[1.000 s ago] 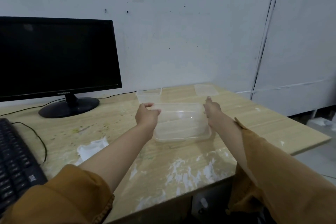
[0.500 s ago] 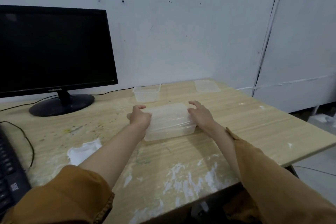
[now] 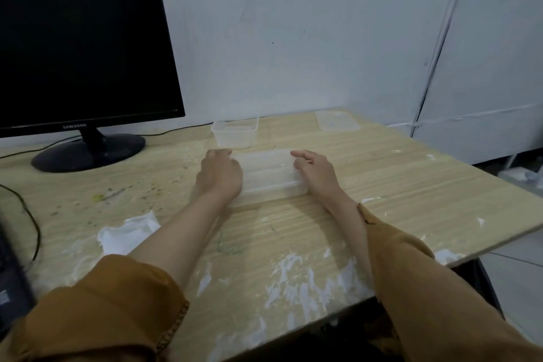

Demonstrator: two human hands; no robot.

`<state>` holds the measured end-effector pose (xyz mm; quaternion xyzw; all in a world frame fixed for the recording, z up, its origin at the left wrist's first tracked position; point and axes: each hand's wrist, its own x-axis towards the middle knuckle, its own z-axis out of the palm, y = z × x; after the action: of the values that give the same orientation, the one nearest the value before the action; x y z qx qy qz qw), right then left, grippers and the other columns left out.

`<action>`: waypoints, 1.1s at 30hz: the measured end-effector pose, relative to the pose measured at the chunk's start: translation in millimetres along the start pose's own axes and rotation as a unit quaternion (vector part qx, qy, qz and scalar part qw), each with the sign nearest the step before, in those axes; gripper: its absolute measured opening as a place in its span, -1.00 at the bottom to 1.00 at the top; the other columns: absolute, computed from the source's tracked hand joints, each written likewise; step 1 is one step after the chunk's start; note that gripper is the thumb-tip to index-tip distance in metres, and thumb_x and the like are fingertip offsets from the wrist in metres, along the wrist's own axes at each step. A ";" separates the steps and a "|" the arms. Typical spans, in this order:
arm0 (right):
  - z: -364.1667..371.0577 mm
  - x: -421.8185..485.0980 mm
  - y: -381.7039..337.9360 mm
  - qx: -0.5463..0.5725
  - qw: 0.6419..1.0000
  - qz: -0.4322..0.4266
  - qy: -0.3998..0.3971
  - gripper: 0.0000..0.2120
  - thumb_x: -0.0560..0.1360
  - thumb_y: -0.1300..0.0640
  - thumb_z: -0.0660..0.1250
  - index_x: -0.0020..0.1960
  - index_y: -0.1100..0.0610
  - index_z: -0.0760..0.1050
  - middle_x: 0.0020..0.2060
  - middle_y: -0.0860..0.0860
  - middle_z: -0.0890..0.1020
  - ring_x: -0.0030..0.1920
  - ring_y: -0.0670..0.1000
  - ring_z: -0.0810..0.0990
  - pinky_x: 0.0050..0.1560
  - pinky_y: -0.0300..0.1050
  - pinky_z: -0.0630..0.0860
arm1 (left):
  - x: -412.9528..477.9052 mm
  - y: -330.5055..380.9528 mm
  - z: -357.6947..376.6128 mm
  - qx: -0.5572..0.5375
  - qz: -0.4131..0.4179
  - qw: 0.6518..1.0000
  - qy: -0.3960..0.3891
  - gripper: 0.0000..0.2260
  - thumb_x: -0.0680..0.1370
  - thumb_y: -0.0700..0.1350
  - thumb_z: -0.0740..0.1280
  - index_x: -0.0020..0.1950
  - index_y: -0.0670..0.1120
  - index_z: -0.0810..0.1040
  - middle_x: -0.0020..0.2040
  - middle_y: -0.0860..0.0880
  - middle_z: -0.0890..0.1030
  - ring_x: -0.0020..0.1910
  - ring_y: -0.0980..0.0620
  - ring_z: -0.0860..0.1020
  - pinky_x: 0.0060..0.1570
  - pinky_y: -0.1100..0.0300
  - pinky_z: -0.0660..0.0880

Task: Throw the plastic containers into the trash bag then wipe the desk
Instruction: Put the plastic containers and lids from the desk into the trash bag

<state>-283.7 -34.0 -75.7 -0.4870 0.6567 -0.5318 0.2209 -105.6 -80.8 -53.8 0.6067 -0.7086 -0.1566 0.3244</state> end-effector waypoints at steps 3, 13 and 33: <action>4.4 -0.6 -1.7 -0.084 0.995 -0.056 0.007 -0.67 0.51 0.15 0.26 0.26 0.07 0.53 0.34 0.01 0.45 0.37 0.01 0.35 0.30 -0.19 0.25 | 0.0 5.0 2.5 0.112 0.153 0.981 0.036 -0.67 0.62 -0.10 0.08 0.36 -0.04 0.43 0.46 -0.01 0.30 0.42 -0.02 0.30 0.33 0.04 0.26; 4.5 -8.5 -7.9 -0.229 0.968 -0.086 -0.058 -0.59 0.64 0.04 0.04 0.45 0.07 0.33 0.48 -0.07 0.30 0.51 -0.09 0.18 0.48 -0.12 0.07 | 11.2 10.6 1.9 0.217 0.187 0.931 -0.226 -0.52 0.63 0.14 -0.14 0.55 0.05 -0.01 0.56 0.12 -0.09 0.54 0.09 -0.13 0.47 -0.09 -0.15; -28.9 -51.1 -24.5 0.196 0.965 0.140 -0.101 -0.60 0.52 0.38 0.20 0.36 0.33 0.35 0.20 0.26 0.53 0.07 0.22 0.57 -0.12 -0.07 0.46 | -43.3 13.6 -16.1 -0.365 -0.239 0.900 0.001 -0.63 0.62 -0.03 0.10 0.37 -0.18 0.31 0.13 -0.27 0.50 0.02 -0.24 0.53 -0.01 0.00 0.46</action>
<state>-275.3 25.6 -55.3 -0.3882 0.5754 -0.5625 0.4493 -103.2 -33.5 -45.2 0.5969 -0.4347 -0.4768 0.4769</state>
